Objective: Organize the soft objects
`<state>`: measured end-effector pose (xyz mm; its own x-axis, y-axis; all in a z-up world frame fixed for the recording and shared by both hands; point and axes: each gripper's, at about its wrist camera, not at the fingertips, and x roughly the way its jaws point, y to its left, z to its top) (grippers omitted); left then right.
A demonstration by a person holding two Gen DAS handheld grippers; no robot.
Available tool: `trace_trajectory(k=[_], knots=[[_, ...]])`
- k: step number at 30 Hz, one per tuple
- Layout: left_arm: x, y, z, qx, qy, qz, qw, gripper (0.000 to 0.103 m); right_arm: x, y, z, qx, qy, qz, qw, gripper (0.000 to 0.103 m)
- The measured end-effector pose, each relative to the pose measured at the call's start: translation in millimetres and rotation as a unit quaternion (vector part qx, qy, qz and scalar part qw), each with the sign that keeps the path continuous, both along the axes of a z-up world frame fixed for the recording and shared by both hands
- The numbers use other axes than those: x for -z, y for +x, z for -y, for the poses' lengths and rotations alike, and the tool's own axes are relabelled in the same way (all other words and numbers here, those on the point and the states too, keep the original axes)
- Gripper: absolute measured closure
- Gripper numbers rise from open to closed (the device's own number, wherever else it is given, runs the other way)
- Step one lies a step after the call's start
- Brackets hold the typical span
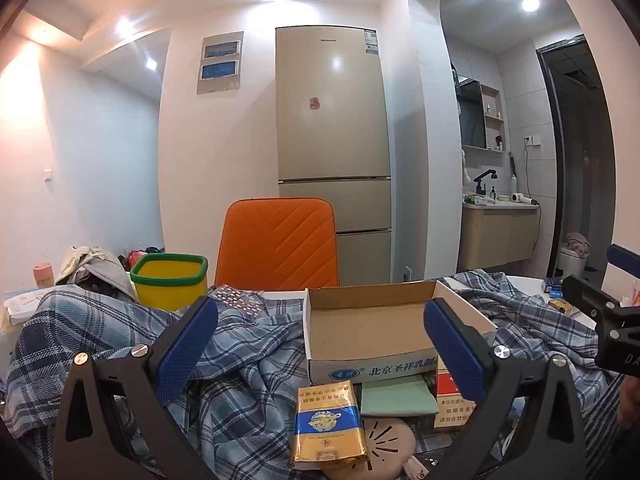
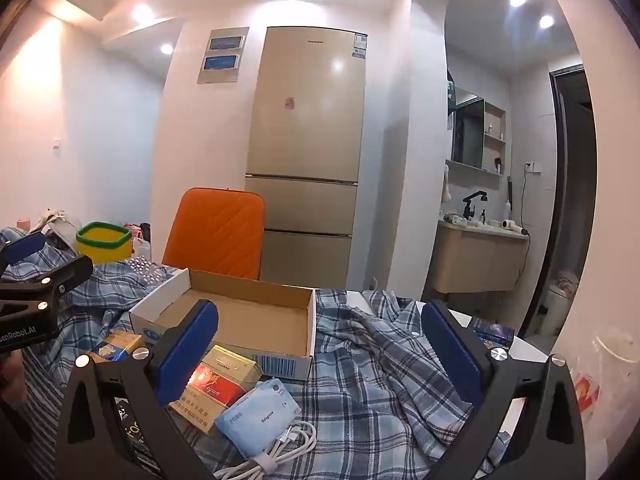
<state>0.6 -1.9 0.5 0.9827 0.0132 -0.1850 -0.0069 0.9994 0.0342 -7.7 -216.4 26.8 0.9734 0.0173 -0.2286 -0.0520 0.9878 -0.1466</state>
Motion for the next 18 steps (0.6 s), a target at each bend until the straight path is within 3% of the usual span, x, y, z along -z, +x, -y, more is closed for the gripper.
trace_trajectory(k=[18], knots=[[5.1, 8.8, -2.6, 0.006, -0.018, -0.029, 0.9994, 0.001, 3.1, 1.2, -5.9, -0.001, -0.013, 0.008, 1.000, 0.000]])
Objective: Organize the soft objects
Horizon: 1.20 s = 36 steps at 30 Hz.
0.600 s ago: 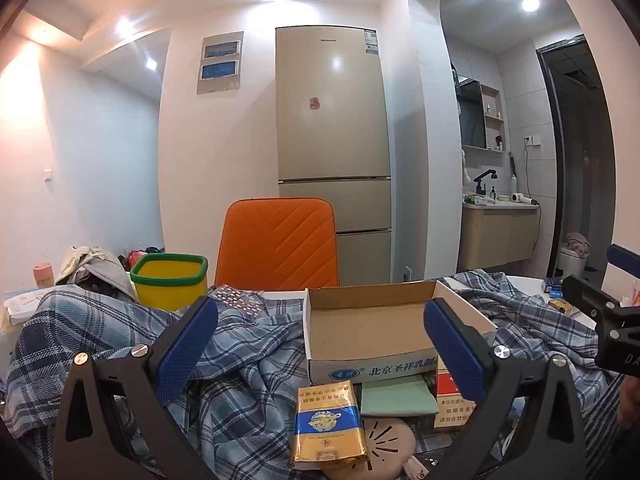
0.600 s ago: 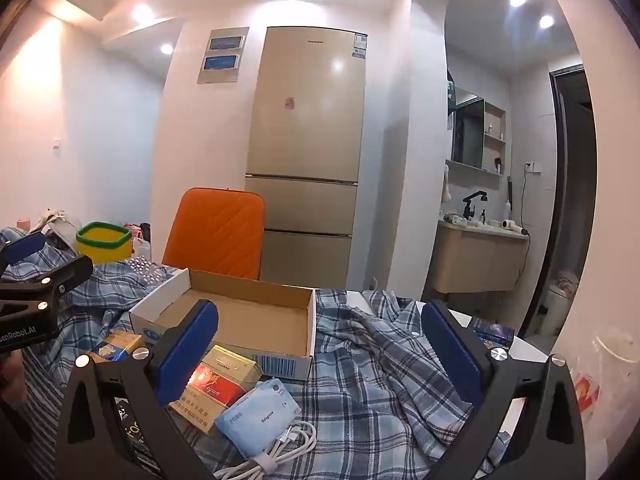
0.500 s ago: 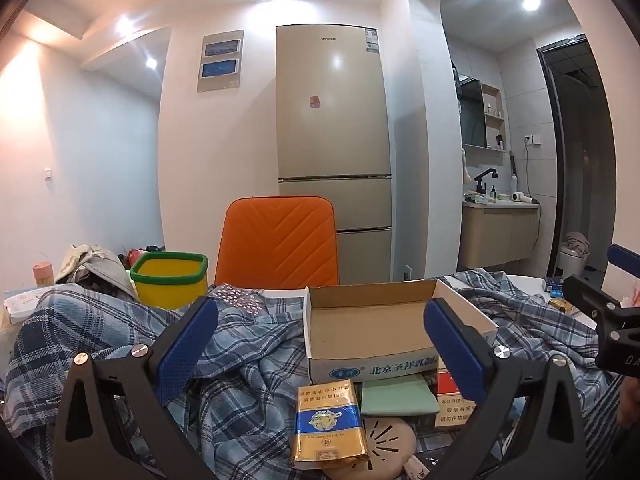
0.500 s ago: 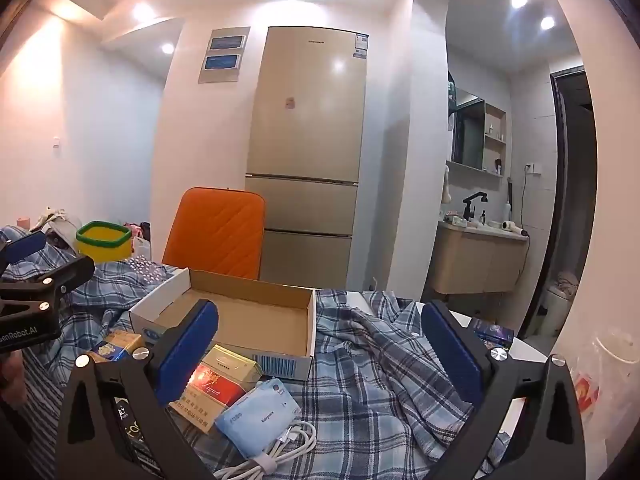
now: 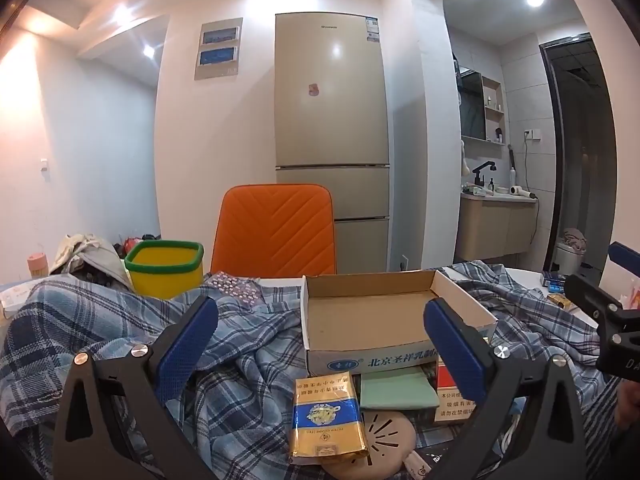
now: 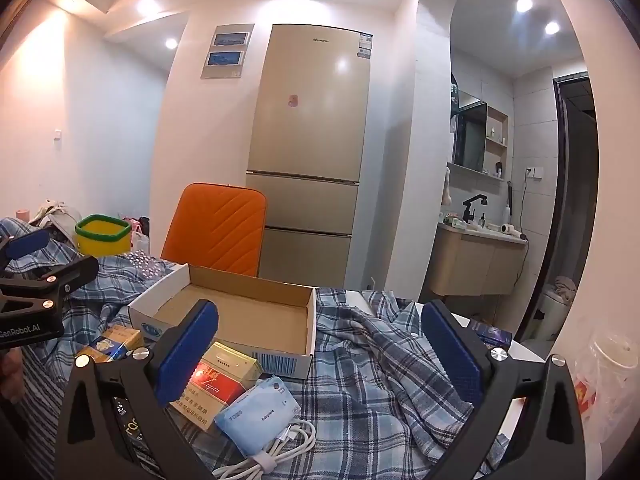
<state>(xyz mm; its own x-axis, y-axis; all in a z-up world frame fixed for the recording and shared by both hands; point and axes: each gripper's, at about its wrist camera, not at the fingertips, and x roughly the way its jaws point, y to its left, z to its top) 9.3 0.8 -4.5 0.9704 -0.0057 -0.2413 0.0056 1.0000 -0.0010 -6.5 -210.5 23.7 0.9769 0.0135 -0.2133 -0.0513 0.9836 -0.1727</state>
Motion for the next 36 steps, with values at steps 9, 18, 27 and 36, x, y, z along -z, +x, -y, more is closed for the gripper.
trace_trajectory(k=[9, 18, 27, 36], knots=[[2.3, 0.7, 0.6, 0.011, 0.002, -0.007, 0.9999, 0.001, -4.3, -5.0, 4.9, -0.004, 0.010, 0.003, 1.000, 0.000], [3.1, 1.1, 2.7, 0.006, 0.005, -0.008, 0.9999, 0.001, -6.3, -2.5, 8.1, 0.004, 0.018, 0.002, 1.000, 0.000], [3.1, 1.6, 1.1, 0.003, 0.005, -0.011, 0.9999, 0.006, -5.3, 0.1, 12.0, 0.016, 0.019, -0.005, 1.000, 0.000], [2.3, 0.7, 3.8, 0.010, 0.016, -0.010, 0.9998, 0.006, -3.7, 1.0, 10.7, 0.007, 0.022, -0.009, 1.000, 0.000]])
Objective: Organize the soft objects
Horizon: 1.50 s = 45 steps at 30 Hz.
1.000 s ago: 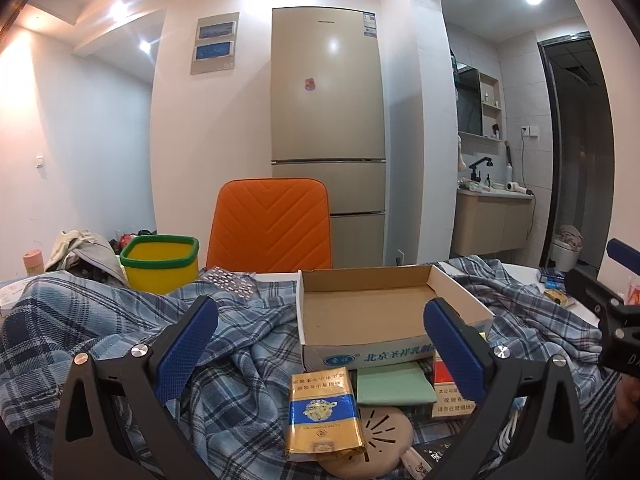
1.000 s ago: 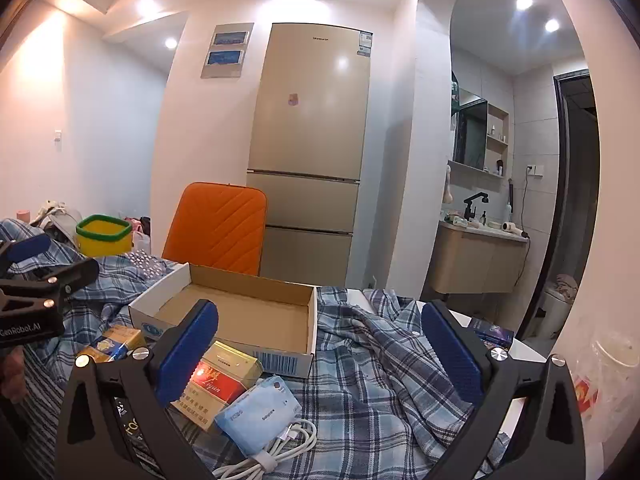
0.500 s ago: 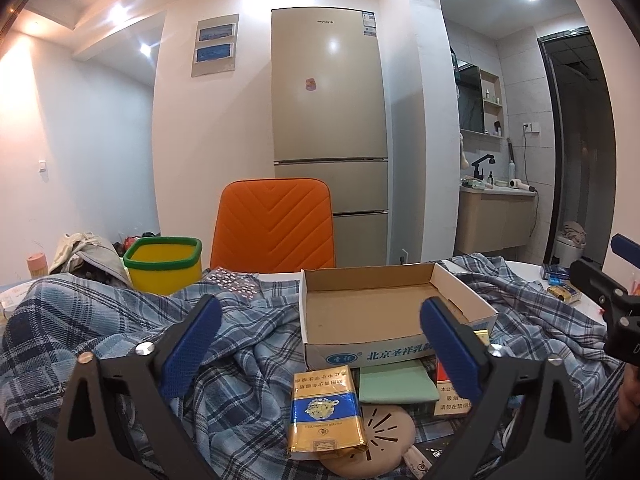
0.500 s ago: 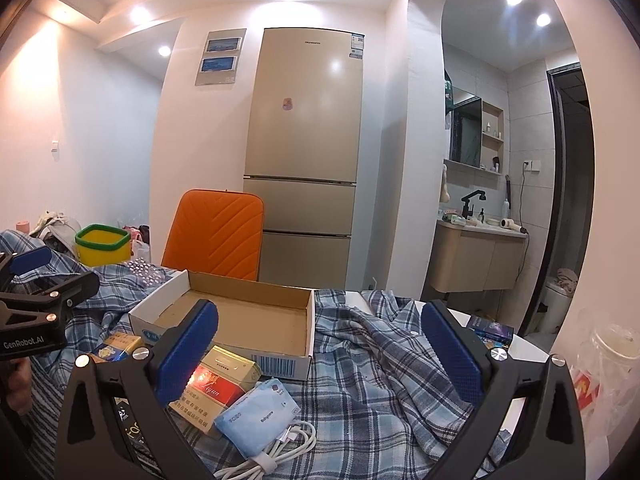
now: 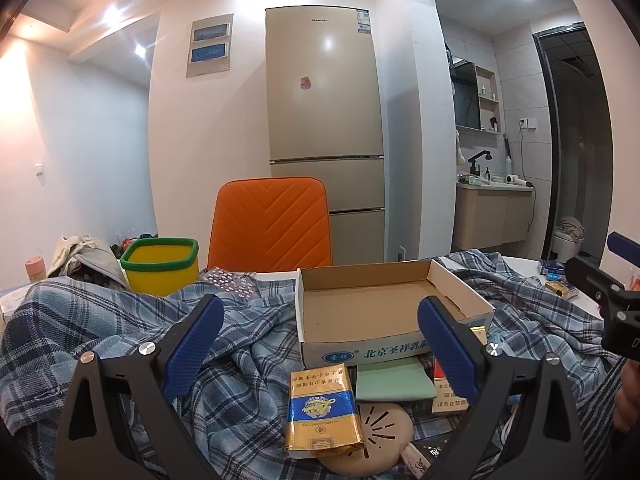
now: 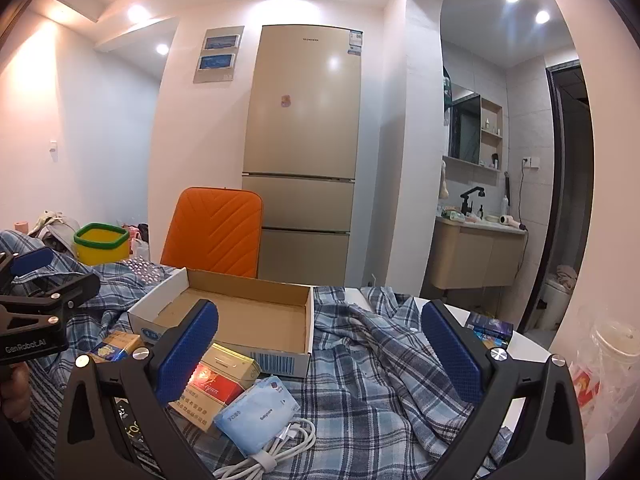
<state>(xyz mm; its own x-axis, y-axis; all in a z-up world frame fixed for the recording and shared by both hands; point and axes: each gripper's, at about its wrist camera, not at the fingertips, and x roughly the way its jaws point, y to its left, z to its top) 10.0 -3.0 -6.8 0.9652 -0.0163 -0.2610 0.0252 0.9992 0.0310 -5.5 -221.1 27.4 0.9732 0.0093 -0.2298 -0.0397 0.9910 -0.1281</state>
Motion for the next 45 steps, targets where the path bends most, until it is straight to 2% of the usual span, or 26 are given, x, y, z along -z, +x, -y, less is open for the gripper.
trace_trajectory(k=[7, 45], knots=[[-0.6, -2.1, 2.3, -0.001, 0.004, 0.005, 1.0000, 0.001, 2.6, 1.0, -2.2, -0.009, 0.000, -0.009, 1.000, 0.000], [-0.4, -1.6, 6.7, 0.008, 0.013, -0.002, 0.9999, 0.001, 3.7, 0.1, -4.1, -0.007, -0.002, -0.006, 1.000, 0.000]])
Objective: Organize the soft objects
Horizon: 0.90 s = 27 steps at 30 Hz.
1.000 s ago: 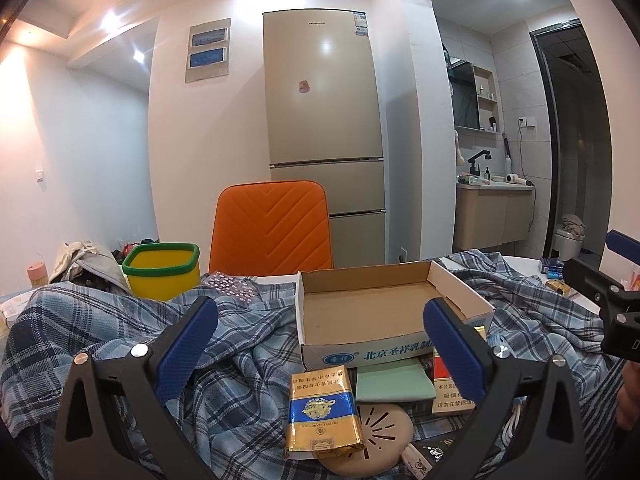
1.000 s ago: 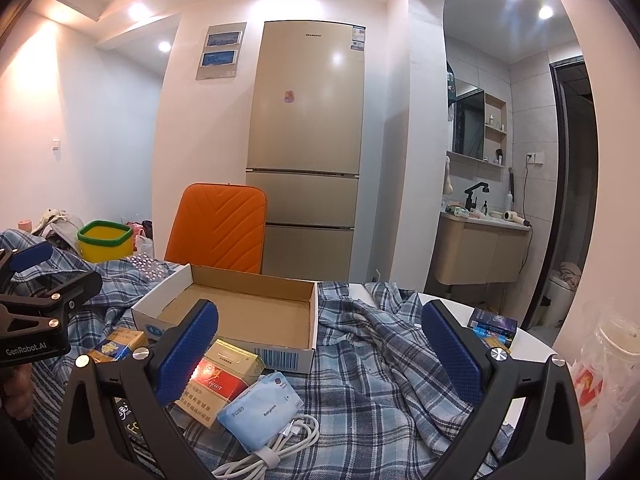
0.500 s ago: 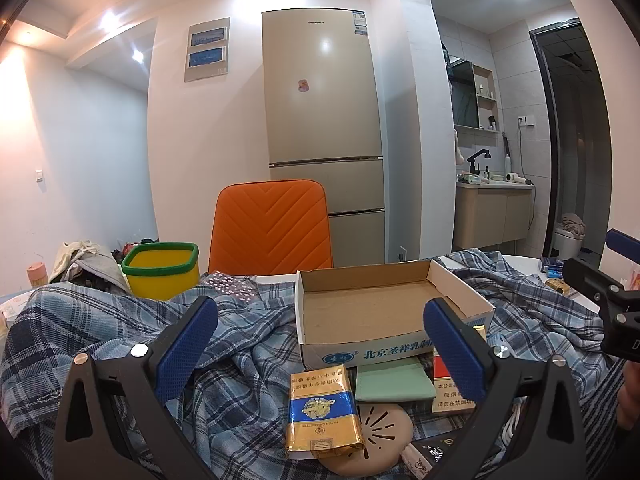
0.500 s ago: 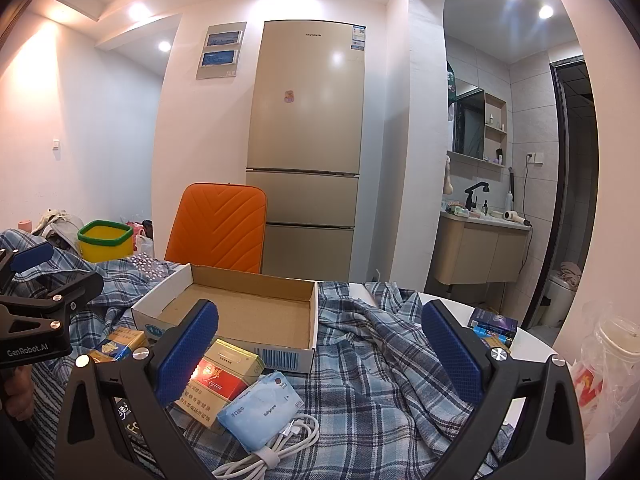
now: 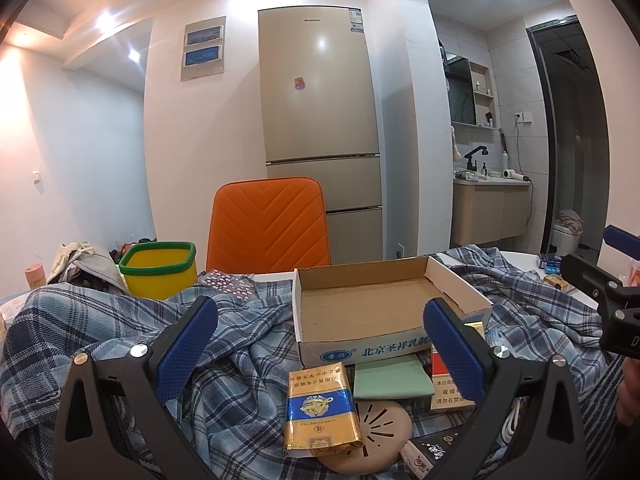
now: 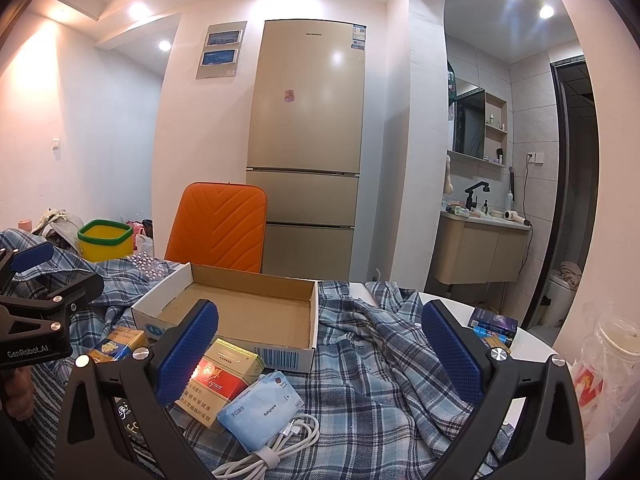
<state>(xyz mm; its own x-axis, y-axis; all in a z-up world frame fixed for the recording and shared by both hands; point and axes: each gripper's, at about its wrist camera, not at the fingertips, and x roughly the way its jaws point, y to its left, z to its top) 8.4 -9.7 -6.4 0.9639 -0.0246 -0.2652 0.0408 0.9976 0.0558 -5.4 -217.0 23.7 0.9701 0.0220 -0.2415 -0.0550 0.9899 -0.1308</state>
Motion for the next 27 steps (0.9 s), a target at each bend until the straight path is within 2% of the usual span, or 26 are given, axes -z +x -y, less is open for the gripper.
trace_trajectory(k=[7, 11, 14, 21, 24, 27], knots=[[-4.3, -6.5, 8.3, 0.000, 0.030, 0.001, 0.9996, 0.001, -0.5, -1.3, -0.9, 0.000, -0.001, 0.004, 1.000, 0.000], [-16.3, -18.4, 10.8, 0.006, 0.032, -0.002, 0.9995, 0.001, -5.2, -3.8, 0.9, 0.001, 0.003, 0.009, 1.000, 0.000], [-25.0, -26.4, 10.1, -0.001, 0.033, -0.010, 0.9994, 0.001, -15.3, -6.5, 3.6, -0.007, 0.015, -0.004, 1.000, 0.000], [-37.1, -39.1, -1.7, -0.006, -0.016, -0.049, 0.9986, 0.001, -39.5, -26.7, -1.5, -0.019, 0.030, -0.002, 0.999, 0.000], [-34.7, -46.8, -10.2, -0.019, -0.030, -0.054, 0.9979, 0.001, -47.1, -35.0, -8.3, -0.025, 0.032, -0.007, 0.999, 0.000], [-25.3, -49.1, -21.3, -0.018, -0.047, -0.082, 0.9953, 0.001, -49.6, -40.9, -15.7, -0.035, 0.041, -0.022, 0.998, 0.000]])
